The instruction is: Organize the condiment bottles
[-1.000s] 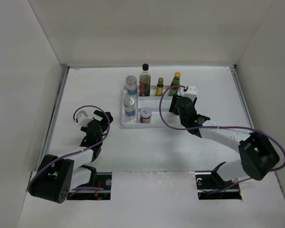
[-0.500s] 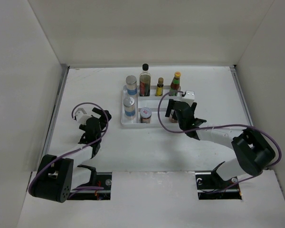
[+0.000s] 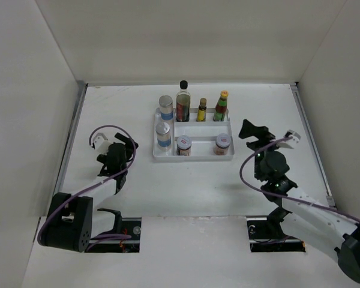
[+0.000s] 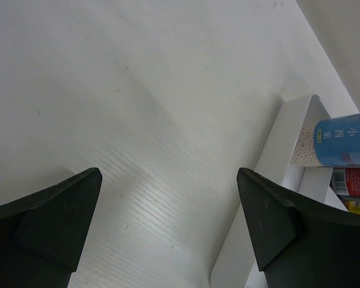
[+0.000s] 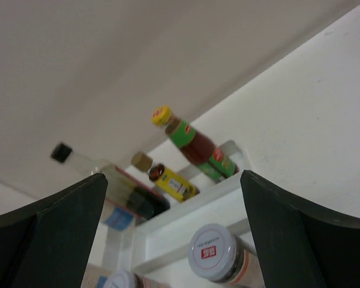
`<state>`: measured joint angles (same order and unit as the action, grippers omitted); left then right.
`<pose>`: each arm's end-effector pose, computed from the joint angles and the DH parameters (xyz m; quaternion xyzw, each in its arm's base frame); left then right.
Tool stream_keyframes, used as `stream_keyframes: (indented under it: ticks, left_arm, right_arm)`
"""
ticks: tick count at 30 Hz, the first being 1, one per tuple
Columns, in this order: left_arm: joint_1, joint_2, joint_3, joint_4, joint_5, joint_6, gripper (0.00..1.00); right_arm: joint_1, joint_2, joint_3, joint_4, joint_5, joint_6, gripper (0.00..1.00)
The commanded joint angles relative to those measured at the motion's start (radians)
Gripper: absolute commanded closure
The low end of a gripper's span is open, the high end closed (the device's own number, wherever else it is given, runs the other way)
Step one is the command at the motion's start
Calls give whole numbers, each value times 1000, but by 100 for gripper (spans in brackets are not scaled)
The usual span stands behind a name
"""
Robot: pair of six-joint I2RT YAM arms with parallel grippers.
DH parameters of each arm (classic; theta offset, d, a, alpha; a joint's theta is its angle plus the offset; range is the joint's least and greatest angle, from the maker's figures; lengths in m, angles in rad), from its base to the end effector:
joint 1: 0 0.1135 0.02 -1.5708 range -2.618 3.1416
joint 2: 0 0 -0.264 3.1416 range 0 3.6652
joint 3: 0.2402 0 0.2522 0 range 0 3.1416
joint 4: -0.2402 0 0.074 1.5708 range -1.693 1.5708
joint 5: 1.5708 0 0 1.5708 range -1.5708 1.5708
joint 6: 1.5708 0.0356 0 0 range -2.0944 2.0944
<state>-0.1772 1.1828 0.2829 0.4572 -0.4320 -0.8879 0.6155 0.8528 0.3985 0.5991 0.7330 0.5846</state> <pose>0.2147 -0.0233 0.1578 -0.3946 0.7340 -0.1091 0.5418 0.1707 0.0915 0.2732 0.2616 0.6148 0.2053 0.7152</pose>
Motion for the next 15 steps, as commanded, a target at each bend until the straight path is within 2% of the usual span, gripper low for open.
stream_keyframes:
  ticks: [1,5,8,10,15]
  left_arm:
    - [-1,-31,55,-46,-31,24,0]
    - [-11,-75,125,-139,-31,73,0]
    - [-8,-106,156,-192,-60,93,0]
    - [-6,-115,159,-203,-83,96,0]
    - [-5,-124,151,-196,-85,96,0]
  right_arm:
    - [-30,-63,-87,85,156,124,0]
    - [-67,-61,-135,-28,166,224,0]
    - [-118,-38,-144,-84,99,306,0]
    - [-132,-18,-133,-97,46,330,0]
    - [-135,25,-132,-87,26,339,0]
